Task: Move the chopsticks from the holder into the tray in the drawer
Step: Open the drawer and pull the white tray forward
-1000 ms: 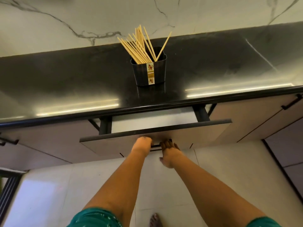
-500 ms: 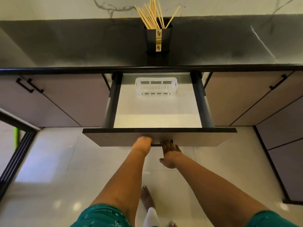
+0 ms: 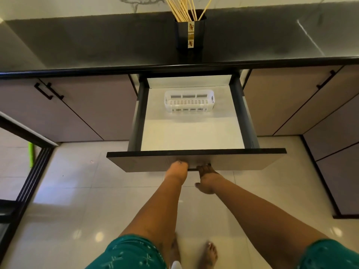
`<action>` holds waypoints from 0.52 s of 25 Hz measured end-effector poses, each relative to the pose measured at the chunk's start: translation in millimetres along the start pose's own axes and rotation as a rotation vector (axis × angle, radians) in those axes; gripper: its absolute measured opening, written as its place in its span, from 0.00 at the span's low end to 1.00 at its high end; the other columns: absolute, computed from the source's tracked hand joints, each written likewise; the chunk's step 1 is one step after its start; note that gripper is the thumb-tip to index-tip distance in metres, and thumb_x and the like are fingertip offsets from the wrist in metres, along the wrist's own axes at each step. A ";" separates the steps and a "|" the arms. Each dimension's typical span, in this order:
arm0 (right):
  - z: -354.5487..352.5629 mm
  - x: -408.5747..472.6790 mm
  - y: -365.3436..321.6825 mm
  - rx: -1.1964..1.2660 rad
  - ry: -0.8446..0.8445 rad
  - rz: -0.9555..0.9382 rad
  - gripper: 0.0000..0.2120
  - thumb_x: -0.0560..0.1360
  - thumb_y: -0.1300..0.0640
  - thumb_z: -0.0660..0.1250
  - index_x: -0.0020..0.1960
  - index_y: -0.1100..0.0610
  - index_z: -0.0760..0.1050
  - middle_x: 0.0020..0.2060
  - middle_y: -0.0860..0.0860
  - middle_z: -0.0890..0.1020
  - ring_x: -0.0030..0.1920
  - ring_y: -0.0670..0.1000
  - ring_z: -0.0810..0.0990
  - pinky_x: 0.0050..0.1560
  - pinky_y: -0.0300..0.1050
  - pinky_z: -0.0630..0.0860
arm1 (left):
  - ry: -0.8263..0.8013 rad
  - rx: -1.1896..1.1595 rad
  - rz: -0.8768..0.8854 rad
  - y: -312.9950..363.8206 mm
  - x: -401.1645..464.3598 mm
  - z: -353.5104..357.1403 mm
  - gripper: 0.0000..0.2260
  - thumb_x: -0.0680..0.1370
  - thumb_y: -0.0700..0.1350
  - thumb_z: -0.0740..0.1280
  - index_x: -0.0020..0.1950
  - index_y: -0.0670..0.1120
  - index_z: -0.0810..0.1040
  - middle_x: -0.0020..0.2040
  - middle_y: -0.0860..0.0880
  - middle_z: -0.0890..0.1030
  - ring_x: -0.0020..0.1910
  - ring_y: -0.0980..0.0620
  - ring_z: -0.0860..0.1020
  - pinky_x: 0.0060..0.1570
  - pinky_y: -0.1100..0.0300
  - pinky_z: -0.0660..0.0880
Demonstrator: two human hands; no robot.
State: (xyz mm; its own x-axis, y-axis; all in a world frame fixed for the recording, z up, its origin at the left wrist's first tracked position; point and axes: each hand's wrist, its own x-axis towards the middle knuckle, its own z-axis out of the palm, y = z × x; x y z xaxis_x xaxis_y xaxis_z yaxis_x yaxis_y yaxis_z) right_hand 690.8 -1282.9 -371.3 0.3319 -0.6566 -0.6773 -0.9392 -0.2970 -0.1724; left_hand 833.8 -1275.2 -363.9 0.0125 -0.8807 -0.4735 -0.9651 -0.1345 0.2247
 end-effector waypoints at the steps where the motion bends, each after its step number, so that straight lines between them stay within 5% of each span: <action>1: -2.3 -0.1 -1.6 0.018 0.004 0.005 0.38 0.78 0.44 0.60 0.79 0.54 0.43 0.79 0.53 0.47 0.79 0.56 0.45 0.76 0.54 0.54 | 0.000 0.018 0.007 1.9 -1.5 -1.4 0.10 0.78 0.37 0.63 0.59 0.40 0.74 0.57 0.40 0.76 0.55 0.44 0.76 0.59 0.53 0.73; 6: -3.0 -7.5 -6.1 0.036 0.013 0.038 0.38 0.77 0.47 0.63 0.78 0.55 0.47 0.78 0.55 0.51 0.78 0.57 0.50 0.76 0.54 0.57 | -0.047 0.004 -0.007 10.9 -17.9 1.5 0.16 0.78 0.42 0.64 0.65 0.42 0.71 0.63 0.41 0.74 0.61 0.43 0.74 0.62 0.52 0.70; 8: -12.6 -12.5 -8.5 0.098 0.034 0.044 0.32 0.78 0.49 0.62 0.77 0.57 0.55 0.76 0.57 0.59 0.75 0.58 0.59 0.73 0.53 0.63 | -0.072 -0.064 -0.017 17.1 -24.7 -5.4 0.19 0.79 0.47 0.63 0.67 0.42 0.69 0.65 0.41 0.73 0.63 0.42 0.72 0.62 0.51 0.69; 13: -64.5 -38.2 -17.4 0.208 0.190 -0.045 0.11 0.77 0.57 0.60 0.56 0.58 0.77 0.55 0.57 0.81 0.52 0.56 0.80 0.49 0.49 0.77 | 0.016 -0.232 0.040 38.8 -36.3 -66.2 0.08 0.77 0.42 0.61 0.52 0.40 0.76 0.53 0.39 0.80 0.51 0.42 0.77 0.50 0.51 0.74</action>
State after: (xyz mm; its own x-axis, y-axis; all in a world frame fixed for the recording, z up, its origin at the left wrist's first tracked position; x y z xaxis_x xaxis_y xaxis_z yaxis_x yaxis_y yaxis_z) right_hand 700.2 -1297.3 -296.2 0.3662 -0.7701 -0.5223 -0.9143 -0.1934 -0.3559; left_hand 813.1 -1278.5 -281.7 -0.0187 -0.8942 -0.4473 -0.8788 -0.1986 0.4339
